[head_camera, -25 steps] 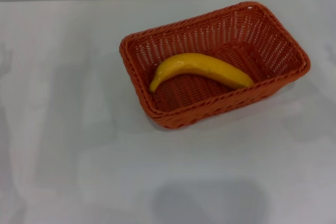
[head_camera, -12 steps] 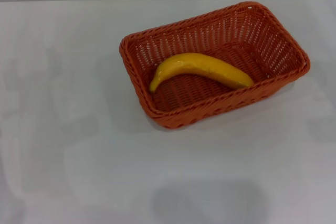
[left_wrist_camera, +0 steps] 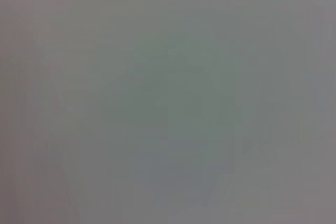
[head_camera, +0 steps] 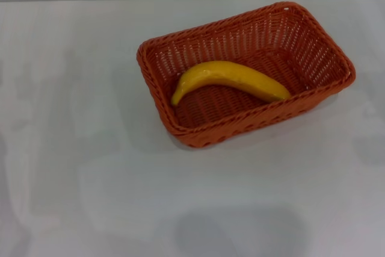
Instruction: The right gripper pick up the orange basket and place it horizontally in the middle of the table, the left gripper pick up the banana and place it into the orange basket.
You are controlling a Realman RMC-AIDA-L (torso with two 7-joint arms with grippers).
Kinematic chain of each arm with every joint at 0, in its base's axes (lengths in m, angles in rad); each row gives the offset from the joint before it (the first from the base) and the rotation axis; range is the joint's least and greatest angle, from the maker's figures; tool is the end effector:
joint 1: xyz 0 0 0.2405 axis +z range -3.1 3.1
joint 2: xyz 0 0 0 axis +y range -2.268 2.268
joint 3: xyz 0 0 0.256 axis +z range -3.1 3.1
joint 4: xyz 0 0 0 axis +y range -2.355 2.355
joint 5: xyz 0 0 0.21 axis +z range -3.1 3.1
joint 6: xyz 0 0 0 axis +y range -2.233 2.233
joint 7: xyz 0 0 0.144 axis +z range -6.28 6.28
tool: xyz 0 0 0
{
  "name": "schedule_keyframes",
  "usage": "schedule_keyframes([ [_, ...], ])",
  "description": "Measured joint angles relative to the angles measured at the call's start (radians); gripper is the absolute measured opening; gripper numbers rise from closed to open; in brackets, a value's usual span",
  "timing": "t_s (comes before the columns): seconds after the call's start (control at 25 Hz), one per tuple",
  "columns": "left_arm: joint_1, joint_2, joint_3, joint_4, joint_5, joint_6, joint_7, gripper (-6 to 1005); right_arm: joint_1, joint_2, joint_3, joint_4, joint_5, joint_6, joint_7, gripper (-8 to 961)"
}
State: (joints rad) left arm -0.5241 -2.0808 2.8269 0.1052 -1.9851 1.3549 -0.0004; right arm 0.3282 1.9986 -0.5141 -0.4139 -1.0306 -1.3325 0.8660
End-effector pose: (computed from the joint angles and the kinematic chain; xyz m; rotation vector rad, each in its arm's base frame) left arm -0.3517 0.3336 0.0562 -1.0311 -0.5276 -0.6660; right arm 0.3612 0.3186 0.1299 -1.5084 0.5155 0.9740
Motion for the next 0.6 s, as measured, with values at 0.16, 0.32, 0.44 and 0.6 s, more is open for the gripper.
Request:
schedule_keyframes([
  [0.16, 0.004, -0.001, 0.000, 0.002, 0.001, 0.009, -0.010, 862, -0.002, 0.002, 0.000, 0.007, 0.000, -0.005, -0.025, 772],
  [0.32, 0.010, -0.002, 0.002, 0.003, 0.004, 0.023, -0.069, 862, -0.004, 0.003, 0.000, 0.011, 0.000, -0.008, -0.034, 772],
  [0.44, 0.016, -0.002, 0.002, -0.001, 0.027, 0.023, -0.088, 862, -0.006, 0.003, 0.000, 0.011, 0.001, -0.007, -0.035, 772],
  [0.6, 0.029, -0.001, 0.002, -0.006, 0.115, 0.024, -0.089, 862, -0.008, 0.003, 0.000, 0.011, 0.001, -0.003, -0.036, 775],
])
